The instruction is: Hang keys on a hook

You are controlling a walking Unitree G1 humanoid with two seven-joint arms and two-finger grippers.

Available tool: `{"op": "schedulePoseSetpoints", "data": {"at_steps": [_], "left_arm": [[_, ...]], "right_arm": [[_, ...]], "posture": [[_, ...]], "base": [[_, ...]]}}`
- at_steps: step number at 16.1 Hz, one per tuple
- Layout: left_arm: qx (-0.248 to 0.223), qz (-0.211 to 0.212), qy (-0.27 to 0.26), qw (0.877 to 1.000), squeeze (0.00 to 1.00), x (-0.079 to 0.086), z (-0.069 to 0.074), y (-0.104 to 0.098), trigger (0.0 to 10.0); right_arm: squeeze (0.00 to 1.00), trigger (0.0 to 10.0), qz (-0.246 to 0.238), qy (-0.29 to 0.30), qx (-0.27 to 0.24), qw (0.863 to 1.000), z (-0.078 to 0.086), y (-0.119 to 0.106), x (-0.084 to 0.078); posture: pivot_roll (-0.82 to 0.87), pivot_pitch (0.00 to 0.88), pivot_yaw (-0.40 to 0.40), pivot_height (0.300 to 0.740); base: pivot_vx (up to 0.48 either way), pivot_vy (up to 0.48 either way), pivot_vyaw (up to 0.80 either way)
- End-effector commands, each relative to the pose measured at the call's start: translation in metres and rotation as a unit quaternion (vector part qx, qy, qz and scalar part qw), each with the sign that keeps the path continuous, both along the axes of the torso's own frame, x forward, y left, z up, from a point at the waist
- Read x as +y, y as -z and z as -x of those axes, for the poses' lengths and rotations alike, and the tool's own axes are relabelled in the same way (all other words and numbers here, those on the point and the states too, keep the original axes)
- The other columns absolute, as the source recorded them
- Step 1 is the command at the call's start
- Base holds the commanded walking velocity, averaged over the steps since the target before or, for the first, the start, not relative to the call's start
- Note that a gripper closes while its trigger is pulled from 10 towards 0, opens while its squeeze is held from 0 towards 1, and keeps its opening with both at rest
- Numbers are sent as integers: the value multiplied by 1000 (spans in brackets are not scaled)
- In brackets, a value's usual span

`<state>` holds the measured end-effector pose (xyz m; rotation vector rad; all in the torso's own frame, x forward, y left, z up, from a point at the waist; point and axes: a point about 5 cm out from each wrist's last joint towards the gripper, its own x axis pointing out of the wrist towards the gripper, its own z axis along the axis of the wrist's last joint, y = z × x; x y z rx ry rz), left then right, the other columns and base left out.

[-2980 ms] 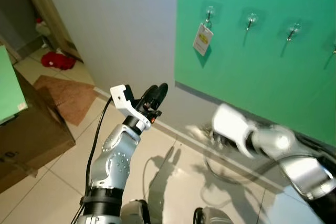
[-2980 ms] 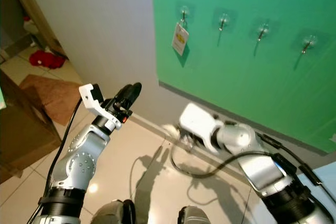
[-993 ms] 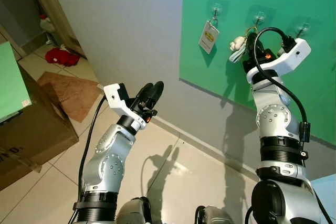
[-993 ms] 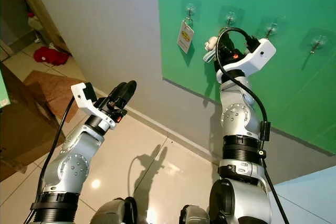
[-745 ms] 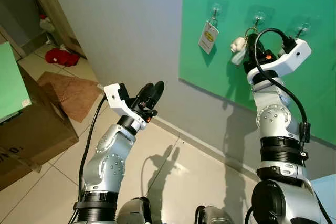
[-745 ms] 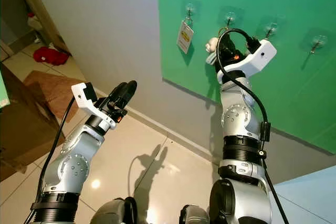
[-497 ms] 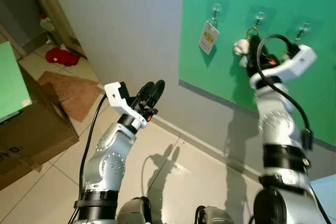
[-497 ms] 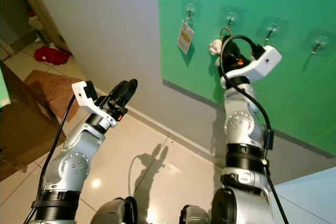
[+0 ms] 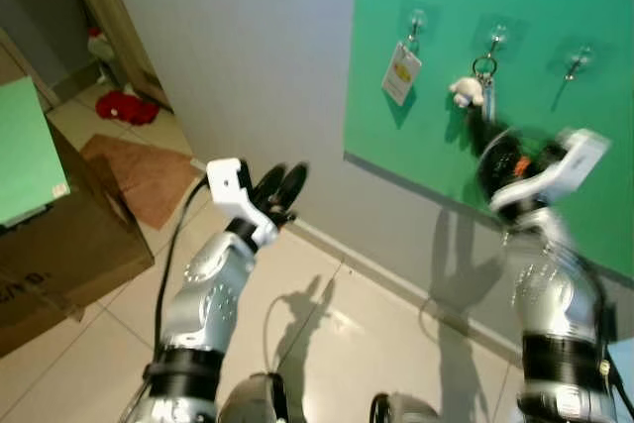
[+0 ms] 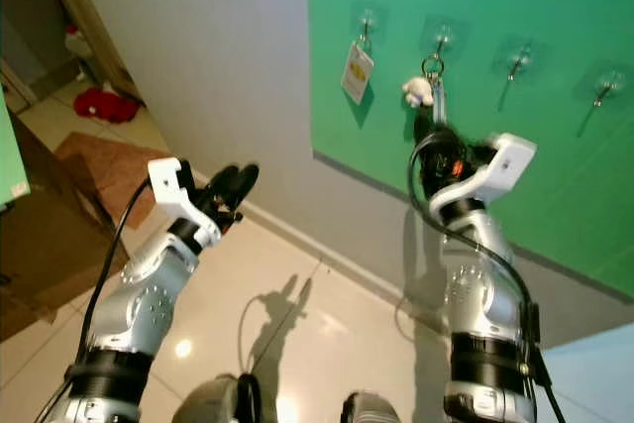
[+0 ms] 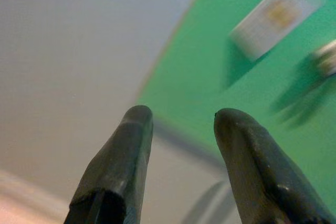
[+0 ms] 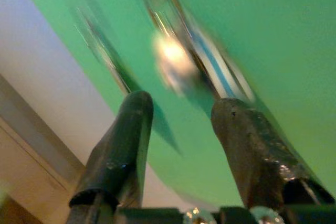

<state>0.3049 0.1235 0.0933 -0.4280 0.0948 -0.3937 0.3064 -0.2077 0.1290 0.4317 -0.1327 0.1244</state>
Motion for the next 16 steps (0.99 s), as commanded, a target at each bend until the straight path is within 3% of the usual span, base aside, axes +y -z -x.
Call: {"op": "schedulePoseSetpoints", "data": {"at_steps": [1,2,3,4,6,8,10,11,16], "left_arm": [[32,-49,-25,998,0,7,3,19,10000],[84,-100,-52,990,0,20,8,47,10000],[108,-124,-59,985,0,25,12,59,10000],[171,-171,-74,968,0,38,26,90,10000],[231,-208,-87,946,0,51,43,115,10000],[329,-262,-105,901,0,70,78,148,10000],[398,-288,-120,863,0,84,111,168,10000],[418,-291,-128,851,0,88,123,174,10000],[453,-293,-146,829,0,97,150,185,10000]], "right_arm": [[0,10000,50,22,53,997,7,27,-8],[0,10000,110,40,145,983,24,73,-16],[0,10000,118,45,179,976,32,90,-20],[0,10000,142,52,259,954,53,126,-23],[0,10000,165,50,322,931,73,153,-24],[0,10000,211,27,425,880,110,190,-19],[0,10000,226,22,485,844,137,207,-20],[0,10000,224,22,500,836,144,211,-20],[0,10000,238,3,527,816,161,221,-16]], "posture": [[20,95,30,740],[18,86,25,740],[18,85,25,740],[12,76,21,740],[14,75,17,740],[12,76,-1,740],[15,80,-11,740],[12,83,-14,740],[20,99,-22,740]], "base": [[0,0,0],[0,0,0],[0,0,0],[0,0,0],[0,0,0],[0,0,0],[0,0,0],[-281,0,0],[-301,0,0]]}}
